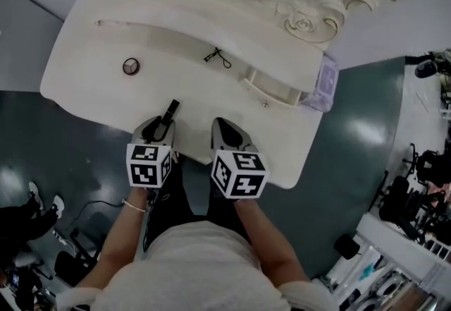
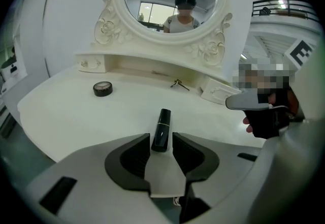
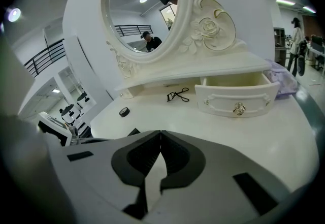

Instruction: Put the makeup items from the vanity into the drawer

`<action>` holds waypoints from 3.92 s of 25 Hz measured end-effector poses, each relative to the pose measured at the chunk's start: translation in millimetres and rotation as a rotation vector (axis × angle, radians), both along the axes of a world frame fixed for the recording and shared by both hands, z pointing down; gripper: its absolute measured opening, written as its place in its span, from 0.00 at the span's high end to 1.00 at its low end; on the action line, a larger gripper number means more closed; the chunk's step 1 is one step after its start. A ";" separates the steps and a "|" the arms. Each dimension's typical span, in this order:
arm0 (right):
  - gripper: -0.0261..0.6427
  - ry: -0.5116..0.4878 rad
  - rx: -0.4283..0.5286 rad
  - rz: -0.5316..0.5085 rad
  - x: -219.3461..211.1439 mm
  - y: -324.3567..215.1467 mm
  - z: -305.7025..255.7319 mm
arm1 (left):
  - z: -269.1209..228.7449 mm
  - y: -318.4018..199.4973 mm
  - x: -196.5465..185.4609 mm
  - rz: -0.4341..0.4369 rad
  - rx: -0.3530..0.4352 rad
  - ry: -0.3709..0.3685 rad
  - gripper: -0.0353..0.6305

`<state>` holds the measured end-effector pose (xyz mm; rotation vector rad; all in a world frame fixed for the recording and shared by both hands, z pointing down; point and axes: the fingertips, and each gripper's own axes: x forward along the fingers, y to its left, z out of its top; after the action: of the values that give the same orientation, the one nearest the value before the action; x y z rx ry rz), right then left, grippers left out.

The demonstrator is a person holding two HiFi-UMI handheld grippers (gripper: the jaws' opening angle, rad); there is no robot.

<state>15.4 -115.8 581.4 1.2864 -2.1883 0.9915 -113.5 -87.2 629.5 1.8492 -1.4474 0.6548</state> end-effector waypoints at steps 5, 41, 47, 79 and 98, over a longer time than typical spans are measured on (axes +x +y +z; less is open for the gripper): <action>0.93 -0.003 -0.013 0.002 3.2 0.2 3.7 | 6.1 -0.1 -0.9 -0.021 -0.023 -0.031 0.75; 0.93 -0.021 0.139 0.301 72.1 7.1 -58.5 | -72.4 -34.9 69.9 0.310 0.186 -0.029 0.81; 0.93 -0.016 0.173 0.415 115.1 12.9 -74.8 | -92.1 -43.5 111.5 0.408 0.223 -0.017 0.81; 0.93 -0.016 0.225 0.840 220.7 28.1 -89.9 | -92.8 -98.5 241.4 0.850 0.141 -0.039 0.81; 0.93 -0.022 0.172 0.820 229.0 13.5 -78.4 | -86.0 -124.0 242.1 0.803 0.116 -0.074 0.81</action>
<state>244.4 -102.4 503.0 2.3499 -1.7777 1.0887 128.6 -211.2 543.5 2.5226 -0.7450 1.0302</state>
